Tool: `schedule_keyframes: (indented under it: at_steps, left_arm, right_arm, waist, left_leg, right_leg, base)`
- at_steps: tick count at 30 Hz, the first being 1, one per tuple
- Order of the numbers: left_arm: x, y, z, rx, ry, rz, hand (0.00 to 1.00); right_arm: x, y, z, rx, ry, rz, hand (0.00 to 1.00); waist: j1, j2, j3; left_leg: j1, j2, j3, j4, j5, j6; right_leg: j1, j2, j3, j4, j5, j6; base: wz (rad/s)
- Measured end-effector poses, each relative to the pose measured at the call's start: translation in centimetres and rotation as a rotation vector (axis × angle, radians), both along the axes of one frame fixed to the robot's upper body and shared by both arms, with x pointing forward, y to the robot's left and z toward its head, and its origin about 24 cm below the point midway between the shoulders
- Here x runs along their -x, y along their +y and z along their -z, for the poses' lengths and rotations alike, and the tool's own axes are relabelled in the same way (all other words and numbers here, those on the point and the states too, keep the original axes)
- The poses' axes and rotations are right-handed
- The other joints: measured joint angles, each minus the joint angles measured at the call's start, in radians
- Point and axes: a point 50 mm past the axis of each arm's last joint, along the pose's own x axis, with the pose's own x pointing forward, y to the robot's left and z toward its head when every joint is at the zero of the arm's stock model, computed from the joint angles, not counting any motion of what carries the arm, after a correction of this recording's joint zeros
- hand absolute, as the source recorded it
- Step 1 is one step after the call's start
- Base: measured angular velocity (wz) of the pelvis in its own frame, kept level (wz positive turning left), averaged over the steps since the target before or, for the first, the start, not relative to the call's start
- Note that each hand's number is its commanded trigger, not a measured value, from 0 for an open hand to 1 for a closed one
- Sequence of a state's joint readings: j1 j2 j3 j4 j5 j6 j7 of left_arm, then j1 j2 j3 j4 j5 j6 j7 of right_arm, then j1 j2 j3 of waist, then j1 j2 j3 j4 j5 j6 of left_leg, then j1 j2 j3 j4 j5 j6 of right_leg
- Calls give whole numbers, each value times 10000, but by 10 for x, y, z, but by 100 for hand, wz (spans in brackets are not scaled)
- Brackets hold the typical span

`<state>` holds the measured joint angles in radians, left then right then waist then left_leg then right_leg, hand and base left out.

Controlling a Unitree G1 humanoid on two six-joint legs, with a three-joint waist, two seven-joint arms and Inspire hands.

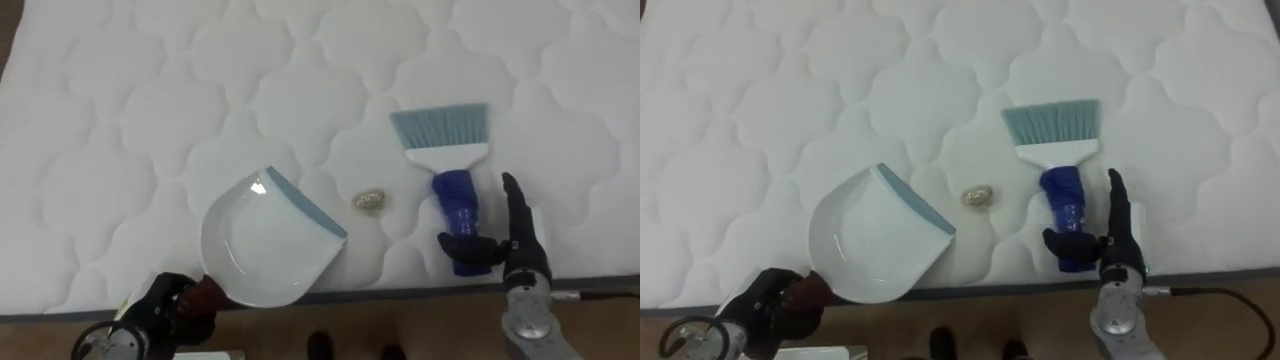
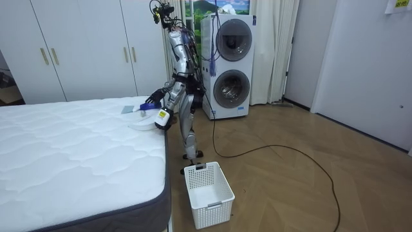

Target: Clean bed

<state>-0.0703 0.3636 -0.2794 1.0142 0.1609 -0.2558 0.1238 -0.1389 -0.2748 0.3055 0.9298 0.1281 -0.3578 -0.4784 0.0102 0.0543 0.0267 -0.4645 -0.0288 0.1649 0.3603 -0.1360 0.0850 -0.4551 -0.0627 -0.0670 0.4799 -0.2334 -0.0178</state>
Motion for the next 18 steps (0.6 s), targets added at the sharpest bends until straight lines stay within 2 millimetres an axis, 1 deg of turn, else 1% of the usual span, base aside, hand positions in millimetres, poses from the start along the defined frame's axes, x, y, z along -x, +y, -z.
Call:
schedule_keyframes:
  at_steps: [4,6,14,18]
  left_arm:
    - [0,0,0,11,-62,23,100]
    - [0,-1,0,15,-112,28,100]
    - [0,-2,0,-63,-196,92,100]
    - [-1,-3,0,-50,-160,121,100]
  right_arm:
    - [1,0,0,48,-3,60,0]
    - [1,0,1,105,16,58,0]
    - [5,0,4,392,169,91,0]
    - [6,-2,6,439,325,168,0]
  waist:
    - [-15,-11,6]
    - [-16,-21,10]
    - [-11,-20,9]
    - [2,-17,8]
  left_leg:
    - [-12,-4,-7,-13,0,0]
    - [-35,-4,-24,-9,-1,0]
    - [-52,-6,-72,-1,-1,2]
    - [40,-4,-151,-20,-2,1]
  right_leg:
    - [-5,-17,-49,-65,-2,-2]
    - [3,-63,-191,-131,-2,-2]
    - [58,-80,-301,-180,-2,-2]
    - [239,-94,-462,-303,4,-5]
  base:
    - [0]
    - [0]
    - [3]
    - [6]
